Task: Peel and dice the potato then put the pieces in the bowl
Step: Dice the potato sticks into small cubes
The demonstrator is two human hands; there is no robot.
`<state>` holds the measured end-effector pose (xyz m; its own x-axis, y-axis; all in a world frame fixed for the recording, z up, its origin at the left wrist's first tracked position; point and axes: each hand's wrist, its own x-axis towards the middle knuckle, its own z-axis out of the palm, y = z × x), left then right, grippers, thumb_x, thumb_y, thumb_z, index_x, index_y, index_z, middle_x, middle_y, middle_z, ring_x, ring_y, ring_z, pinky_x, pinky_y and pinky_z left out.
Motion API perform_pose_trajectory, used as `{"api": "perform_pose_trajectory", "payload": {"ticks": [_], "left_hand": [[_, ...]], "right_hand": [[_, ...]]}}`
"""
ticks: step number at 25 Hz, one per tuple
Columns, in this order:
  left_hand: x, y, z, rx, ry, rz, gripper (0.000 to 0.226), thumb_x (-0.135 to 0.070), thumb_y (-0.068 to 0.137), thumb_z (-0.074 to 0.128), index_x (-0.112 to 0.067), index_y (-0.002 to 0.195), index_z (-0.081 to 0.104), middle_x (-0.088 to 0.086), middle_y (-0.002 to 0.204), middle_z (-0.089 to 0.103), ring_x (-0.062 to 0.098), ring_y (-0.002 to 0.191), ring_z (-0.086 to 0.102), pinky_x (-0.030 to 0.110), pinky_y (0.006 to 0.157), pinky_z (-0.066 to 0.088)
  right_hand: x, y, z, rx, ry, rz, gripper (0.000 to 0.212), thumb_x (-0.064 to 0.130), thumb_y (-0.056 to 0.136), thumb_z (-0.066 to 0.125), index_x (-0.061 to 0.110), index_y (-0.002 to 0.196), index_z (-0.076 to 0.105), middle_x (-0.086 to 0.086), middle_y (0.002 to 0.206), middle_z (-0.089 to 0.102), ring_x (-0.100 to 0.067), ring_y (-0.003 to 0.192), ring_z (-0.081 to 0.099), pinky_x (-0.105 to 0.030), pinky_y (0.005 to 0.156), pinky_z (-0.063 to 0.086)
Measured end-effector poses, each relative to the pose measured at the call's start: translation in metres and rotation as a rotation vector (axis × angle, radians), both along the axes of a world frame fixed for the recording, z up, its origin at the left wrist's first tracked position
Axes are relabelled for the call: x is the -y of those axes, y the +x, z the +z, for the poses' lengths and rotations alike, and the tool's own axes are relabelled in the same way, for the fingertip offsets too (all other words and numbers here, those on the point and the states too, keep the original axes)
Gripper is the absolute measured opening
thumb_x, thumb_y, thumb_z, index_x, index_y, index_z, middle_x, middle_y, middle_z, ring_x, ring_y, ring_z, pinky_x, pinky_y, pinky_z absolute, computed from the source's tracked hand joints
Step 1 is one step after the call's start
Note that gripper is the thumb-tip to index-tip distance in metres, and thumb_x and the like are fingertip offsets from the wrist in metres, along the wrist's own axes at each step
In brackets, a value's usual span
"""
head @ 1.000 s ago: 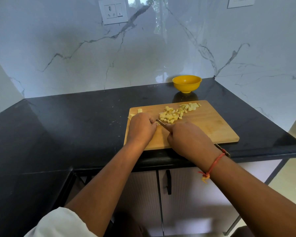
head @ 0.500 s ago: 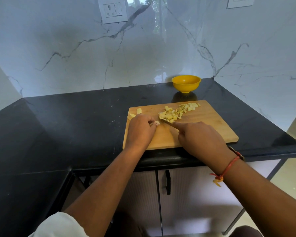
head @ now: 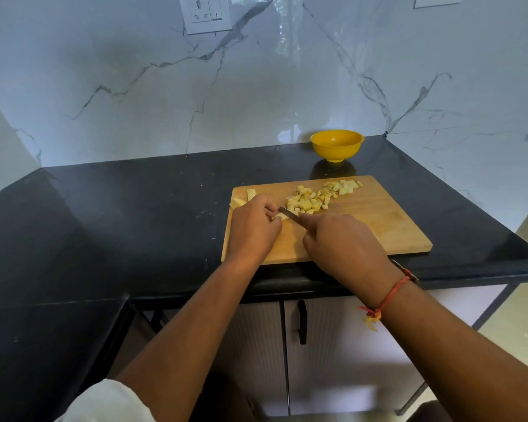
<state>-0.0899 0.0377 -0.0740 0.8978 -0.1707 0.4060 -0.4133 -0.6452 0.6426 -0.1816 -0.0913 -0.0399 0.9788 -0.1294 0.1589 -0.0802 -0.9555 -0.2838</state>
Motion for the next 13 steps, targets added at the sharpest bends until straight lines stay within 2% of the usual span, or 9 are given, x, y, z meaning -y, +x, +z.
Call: {"api": "perform_pose_trajectory", "payload": {"ticks": [4,8,11,13], "left_hand": [[-0.002,0.003,0.0,0.001,0.012,-0.007,0.012,-0.019,0.087,0.075,-0.019,0.098,0.069,-0.007,0.091,0.07,0.004,0.081,0.064,0.02,0.076,0.055],[-0.002,0.002,0.001,0.0,0.013,-0.001,0.012,-0.019,0.087,0.076,-0.019,0.097,0.07,-0.007,0.09,0.07,0.004,0.08,0.064,0.02,0.075,0.055],[0.0,0.001,0.001,0.009,0.02,-0.004,0.01,-0.02,0.087,0.075,-0.02,0.094,0.068,-0.008,0.088,0.069,0.004,0.079,0.064,0.019,0.074,0.055],[0.0,0.0,0.002,0.022,0.023,-0.003,0.012,-0.019,0.087,0.076,-0.024,0.089,0.065,-0.009,0.084,0.067,0.004,0.077,0.063,0.019,0.072,0.054]], "right_hand": [[-0.003,0.008,0.0,-0.06,-0.009,0.0,0.049,0.024,0.104,0.04,0.039,0.151,0.04,0.0,0.094,0.056,-0.015,0.083,0.054,-0.03,0.073,0.05],[-0.007,0.018,-0.002,-0.081,-0.074,0.008,0.051,0.019,0.102,0.043,0.037,0.149,0.043,0.004,0.077,0.043,-0.015,0.08,0.051,-0.03,0.07,0.048],[-0.004,0.013,0.001,-0.164,-0.12,0.048,0.05,0.017,0.102,0.046,0.031,0.15,0.041,0.002,0.079,0.043,-0.015,0.081,0.05,-0.031,0.074,0.049],[0.001,0.005,0.002,-0.166,-0.125,0.065,0.047,0.018,0.103,0.045,0.03,0.148,0.042,0.003,0.077,0.042,-0.012,0.075,0.049,-0.03,0.071,0.047]]}}
